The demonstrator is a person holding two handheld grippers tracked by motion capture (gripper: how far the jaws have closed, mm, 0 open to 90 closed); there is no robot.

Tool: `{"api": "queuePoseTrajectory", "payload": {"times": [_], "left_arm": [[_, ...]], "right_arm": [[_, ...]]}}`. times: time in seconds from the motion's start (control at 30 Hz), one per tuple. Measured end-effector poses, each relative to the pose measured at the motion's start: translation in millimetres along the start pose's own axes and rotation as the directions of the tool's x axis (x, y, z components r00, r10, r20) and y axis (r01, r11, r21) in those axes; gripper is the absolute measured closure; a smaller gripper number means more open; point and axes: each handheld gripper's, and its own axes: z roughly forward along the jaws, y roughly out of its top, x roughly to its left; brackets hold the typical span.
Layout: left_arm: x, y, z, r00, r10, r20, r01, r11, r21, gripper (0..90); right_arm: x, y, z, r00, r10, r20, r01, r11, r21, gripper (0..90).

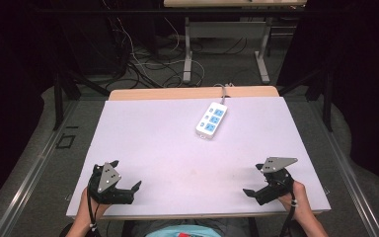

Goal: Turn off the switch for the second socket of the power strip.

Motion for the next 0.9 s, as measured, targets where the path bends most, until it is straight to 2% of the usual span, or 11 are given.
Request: {"api": "queuePoseTrajectory", "payload": {"times": [0.17,0.3,0.33,0.63,0.67,0.77,0.83,0.9], "left_arm": [[0.0,-0.1,-0.9,1.0000,0.004,-0.001,-0.004,1.0000,-0.002,0.8],[0.6,0.0,-1.5,0.9999,0.014,-0.008,-0.014,0.9999,0.001,0.9],[-0.3,-0.2,-0.9,1.0000,0.002,0.000,-0.002,1.0000,-0.001,0.9],[-0.5,0.2,0.2,0.9999,0.015,0.005,-0.015,0.9998,0.010,0.9],[0.1,0.3,0.3,0.9998,0.022,0.003,-0.022,0.9997,0.013,0.9],[-1.0,-0.2,0.7,0.9999,0.013,0.009,-0.013,0.9998,0.013,1.0],[-1.0,-0.1,0.6,0.9998,0.017,0.009,-0.017,0.9998,0.013,1.0],[-1.0,-0.1,0.7,0.9998,0.017,0.009,-0.017,0.9997,0.014,0.9]], "right_arm": [[-0.2,0.0,0.9,0.9998,-0.019,0.002,0.019,1.000,-0.010,1.0],[-0.1,-0.1,1.7,1.0000,-0.003,0.004,0.003,1.000,-0.003,1.0],[0.0,0.1,2.0,1.0000,0.001,0.010,-0.001,1.000,-0.003,1.0],[0.8,3.3,5.3,0.9999,-0.014,0.000,0.014,1.000,-0.005,1.1],[1.3,4.0,5.1,0.9999,-0.009,-0.008,0.009,1.000,0.011,1.1],[1.7,6.0,7.9,0.9997,-0.022,-0.008,0.022,1.000,-0.001,1.0],[2.6,8.3,8.3,0.9996,-0.026,-0.013,0.026,1.000,0.015,1.0],[2.0,9.8,10.3,0.9993,-0.037,-0.003,0.037,0.999,-0.008,1.0]]}}
